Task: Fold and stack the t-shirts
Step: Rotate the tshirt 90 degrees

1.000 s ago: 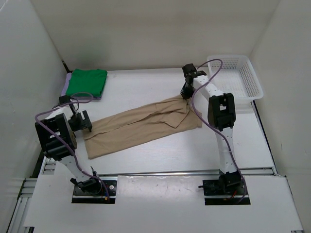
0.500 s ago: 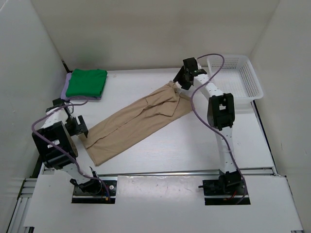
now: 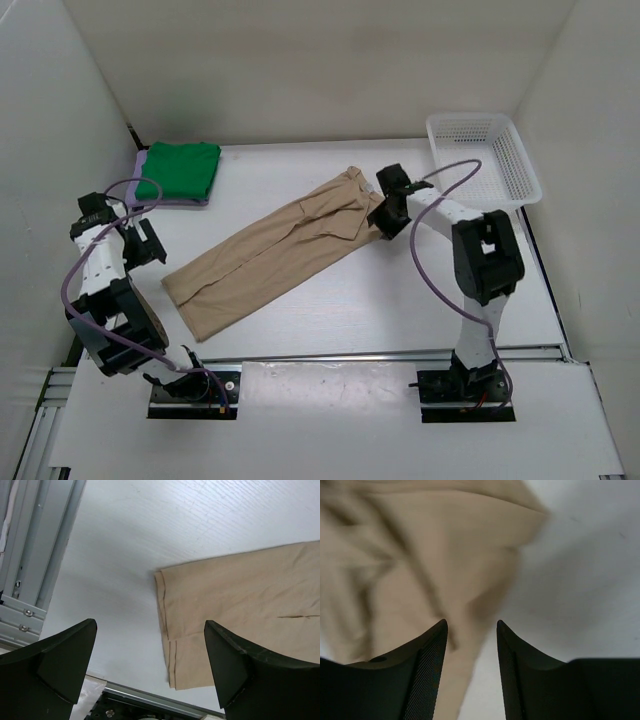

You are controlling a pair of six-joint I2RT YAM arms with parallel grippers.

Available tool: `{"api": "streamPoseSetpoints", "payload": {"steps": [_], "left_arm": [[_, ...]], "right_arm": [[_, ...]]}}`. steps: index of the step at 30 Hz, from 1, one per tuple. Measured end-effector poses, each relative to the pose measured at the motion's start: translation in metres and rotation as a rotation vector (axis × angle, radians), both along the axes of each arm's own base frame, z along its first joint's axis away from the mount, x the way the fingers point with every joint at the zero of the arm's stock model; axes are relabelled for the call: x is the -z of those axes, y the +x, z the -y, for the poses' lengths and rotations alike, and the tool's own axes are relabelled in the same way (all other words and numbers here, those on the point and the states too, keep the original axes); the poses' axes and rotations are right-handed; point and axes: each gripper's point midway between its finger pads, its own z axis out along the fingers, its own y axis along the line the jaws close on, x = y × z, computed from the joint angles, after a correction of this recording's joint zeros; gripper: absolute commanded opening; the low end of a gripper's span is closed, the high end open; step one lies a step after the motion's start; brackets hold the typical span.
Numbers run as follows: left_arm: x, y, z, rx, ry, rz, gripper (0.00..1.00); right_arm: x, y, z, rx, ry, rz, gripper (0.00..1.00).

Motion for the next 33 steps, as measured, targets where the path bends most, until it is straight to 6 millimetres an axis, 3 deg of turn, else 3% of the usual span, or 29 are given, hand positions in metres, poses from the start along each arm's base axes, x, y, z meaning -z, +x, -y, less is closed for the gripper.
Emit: {"api": "streamPoseSetpoints", "payload": {"steps": [2, 4, 6, 7, 8, 12, 16, 17, 20, 21, 24, 26, 28, 30, 33], "left_arm": [[-0.001, -0.003, -0.001, -0.009, 0.001, 0.002, 0.99], [-0.002, -0.007, -0.001, -0.017, 0.0, -0.001, 0.99], [-0.003, -0.011, -0.002, -0.026, -0.002, -0.005, 0.99], [-0.003, -0.012, -0.002, -0.027, -0.004, -0.008, 0.99], [-0.003, -0.013, -0.002, -0.029, -0.006, -0.01, 0.99], [-0.002, -0.017, -0.001, -0.037, -0.023, -0.023, 0.99], [0.004, -0.02, 0.003, -0.035, -0.067, -0.05, 0.99], [0.006, -0.021, 0.005, -0.033, -0.078, -0.059, 0.99], [0.011, -0.021, 0.016, -0.001, -0.095, -0.087, 0.99], [0.012, -0.019, 0.021, 0.02, -0.096, -0.092, 0.99], [0.018, -0.017, 0.043, 0.1, -0.099, -0.117, 0.99], [0.022, -0.017, 0.056, 0.146, -0.104, -0.135, 0.99], [0.024, -0.017, 0.065, 0.177, -0.104, -0.141, 0.99], [0.02, -0.017, 0.066, 0.181, -0.095, -0.122, 0.99], [0.002, -0.013, 0.062, 0.177, -0.057, -0.043, 0.99]], "right_arm": [[0.042, -0.02, 0.006, 0.088, -0.009, -0.138, 0.55], [0.034, -0.002, 0.006, 0.151, 0.018, -0.09, 0.56], [0.037, 0.009, 0.007, 0.211, 0.021, -0.089, 0.57], [0.037, 0.014, 0.006, 0.233, 0.027, -0.089, 0.52], [0.038, 0.021, 0.004, 0.251, 0.031, -0.084, 0.4], [0.042, 0.051, -0.008, 0.265, 0.056, -0.083, 0.09], [0.037, 0.118, -0.035, 0.19, 0.079, 0.016, 0.05], [0.036, 0.139, -0.042, 0.17, 0.083, 0.061, 0.07], [0.033, 0.182, -0.053, 0.143, 0.096, 0.178, 0.31], [0.031, 0.19, -0.054, 0.139, 0.103, 0.206, 0.44], [0.024, 0.204, -0.046, 0.142, 0.126, 0.249, 0.52], [0.023, 0.207, -0.034, 0.147, 0.129, 0.251, 0.58], [0.02, 0.197, -0.02, 0.134, 0.108, 0.237, 0.65], [0.02, 0.163, 0.002, 0.117, 0.054, 0.172, 0.69], [-0.002, 0.103, 0.024, 0.082, -0.034, 0.116, 0.77]]}}
